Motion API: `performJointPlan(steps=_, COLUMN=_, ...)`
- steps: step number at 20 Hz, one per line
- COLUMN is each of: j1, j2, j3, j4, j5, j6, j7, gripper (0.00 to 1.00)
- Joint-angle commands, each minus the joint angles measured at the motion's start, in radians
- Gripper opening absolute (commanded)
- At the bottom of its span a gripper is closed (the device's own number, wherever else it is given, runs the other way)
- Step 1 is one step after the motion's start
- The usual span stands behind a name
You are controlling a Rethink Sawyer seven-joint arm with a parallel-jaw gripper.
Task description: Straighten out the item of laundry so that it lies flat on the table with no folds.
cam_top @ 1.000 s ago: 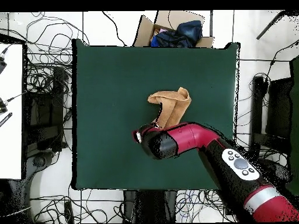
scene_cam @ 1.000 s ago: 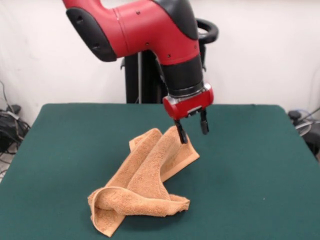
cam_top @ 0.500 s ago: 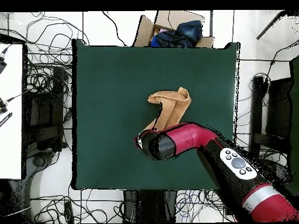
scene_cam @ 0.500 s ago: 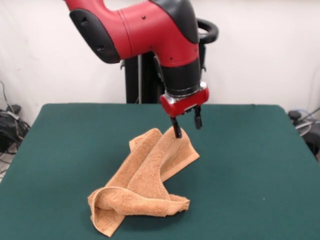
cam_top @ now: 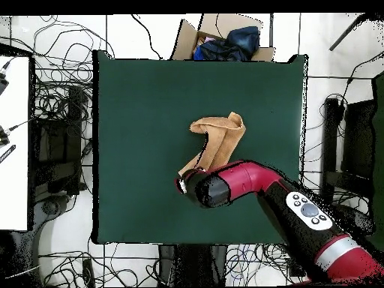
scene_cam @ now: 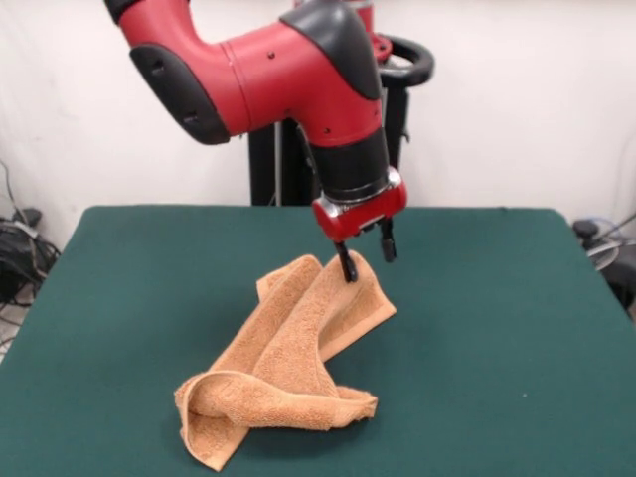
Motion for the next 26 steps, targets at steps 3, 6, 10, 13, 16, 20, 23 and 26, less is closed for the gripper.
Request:
performJointPlan(steps=3, j1=-0.056, j2=0.110, j3=0.136, j4=-0.054, j5=-0.074, j6=-0.095, j7=-0.183, gripper=1.00)
performJointPlan(steps=6, j1=-0.076, j2=0.133, j3=0.163, j4=-0.055, j5=-0.090, j6=-0.119, j7=-0.179, gripper=1.00)
performJointPlan(steps=10, j1=-0.082, j2=0.158, j3=0.178, j4=-0.065, j5=-0.114, j6=-0.145, j7=-0.176, gripper=1.00)
performJointPlan(steps=13, j1=-0.086, j2=0.155, j3=0.180, j4=-0.059, j5=-0.127, j6=-0.155, j7=-0.173, gripper=1.00)
performJointPlan(steps=16, j1=-0.044, j2=0.130, j3=0.128, j4=-0.083, j5=-0.129, j6=-0.074, j7=-0.181, gripper=1.00)
performJointPlan(steps=20, j1=-0.014, j2=0.126, j3=0.090, j4=-0.114, j5=-0.148, j6=-0.019, j7=-0.192, gripper=1.00)
performJointPlan(steps=23, j1=-0.003, j2=0.134, j3=0.079, j4=-0.131, j5=-0.168, j6=-0.015, j7=-0.191, gripper=1.00)
performJointPlan(steps=26, j1=0.010, j2=0.128, j3=0.071, j4=-0.147, j5=-0.182, j6=-0.003, j7=-0.197, gripper=1.00)
